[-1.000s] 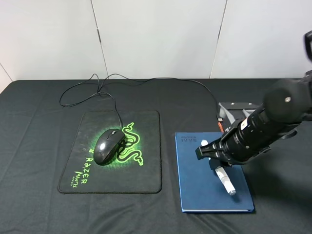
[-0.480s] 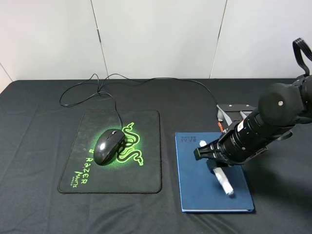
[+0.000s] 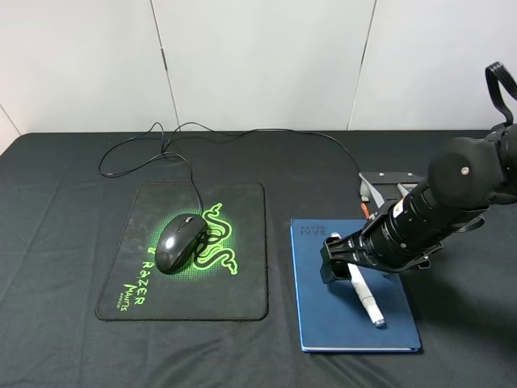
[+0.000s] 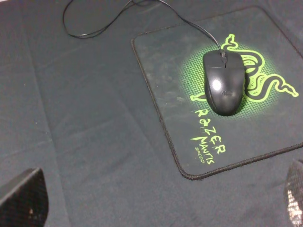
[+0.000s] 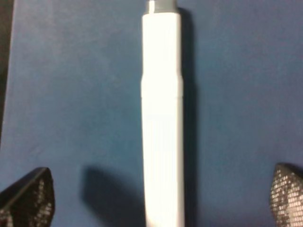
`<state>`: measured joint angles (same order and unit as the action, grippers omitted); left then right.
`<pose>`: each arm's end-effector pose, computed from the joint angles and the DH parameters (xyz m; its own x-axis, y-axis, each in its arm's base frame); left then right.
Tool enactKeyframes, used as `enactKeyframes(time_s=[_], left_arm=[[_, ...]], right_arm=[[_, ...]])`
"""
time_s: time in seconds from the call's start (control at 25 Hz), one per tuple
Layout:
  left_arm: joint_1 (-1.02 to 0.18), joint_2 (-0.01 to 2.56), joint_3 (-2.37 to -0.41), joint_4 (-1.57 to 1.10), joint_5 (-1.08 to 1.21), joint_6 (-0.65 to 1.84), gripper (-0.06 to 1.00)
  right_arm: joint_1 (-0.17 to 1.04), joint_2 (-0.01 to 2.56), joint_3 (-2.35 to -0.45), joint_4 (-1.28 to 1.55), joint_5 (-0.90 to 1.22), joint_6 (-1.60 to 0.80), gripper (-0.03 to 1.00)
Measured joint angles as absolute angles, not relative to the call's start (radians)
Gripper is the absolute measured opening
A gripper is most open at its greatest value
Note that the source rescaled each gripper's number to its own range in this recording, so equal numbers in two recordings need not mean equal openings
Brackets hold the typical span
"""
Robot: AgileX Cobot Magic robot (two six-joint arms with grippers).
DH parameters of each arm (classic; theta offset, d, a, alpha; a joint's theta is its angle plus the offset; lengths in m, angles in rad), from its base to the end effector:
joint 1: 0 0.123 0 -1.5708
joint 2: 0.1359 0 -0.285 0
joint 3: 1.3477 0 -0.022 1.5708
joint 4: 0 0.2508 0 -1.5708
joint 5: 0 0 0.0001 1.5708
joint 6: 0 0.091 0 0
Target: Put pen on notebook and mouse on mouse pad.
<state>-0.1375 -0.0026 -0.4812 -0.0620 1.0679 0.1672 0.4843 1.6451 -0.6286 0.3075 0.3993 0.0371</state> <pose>-0.0041 -0.0044 0.2716 -0.4419 0.1991 -0.8747 0.2470 0.9644 0.0948 0.2165 0.1260 0.1266 -0.9662 -0.1535 -0.2071 -0.1934 0.9628 0.1889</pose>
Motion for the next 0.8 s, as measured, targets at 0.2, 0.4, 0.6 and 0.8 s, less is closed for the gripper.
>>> enactKeyframes(time_s=[0.2, 0.4, 0.6, 0.8], left_arm=[[-0.137, -0.003, -0.481, -0.062, 1.068, 0.167, 1.00], [-0.137, -0.003, -0.481, -0.062, 1.068, 0.167, 1.00], [-0.137, -0.003, -0.481, -0.062, 1.068, 0.167, 1.00], [-0.137, -0.003, -0.481, -0.062, 1.068, 0.167, 1.00]], right_arm=[[0.484, 1.646, -0.725, 0.308, 0.581, 0.037, 1.00], [0.484, 1.638, -0.857, 0.308, 0.799, 0.008, 1.00], [0.484, 1.530, -0.920, 0.287, 0.907, -0.010, 1.00], [0.484, 1.326, -0.925, 0.240, 0.974, -0.011, 1.00]])
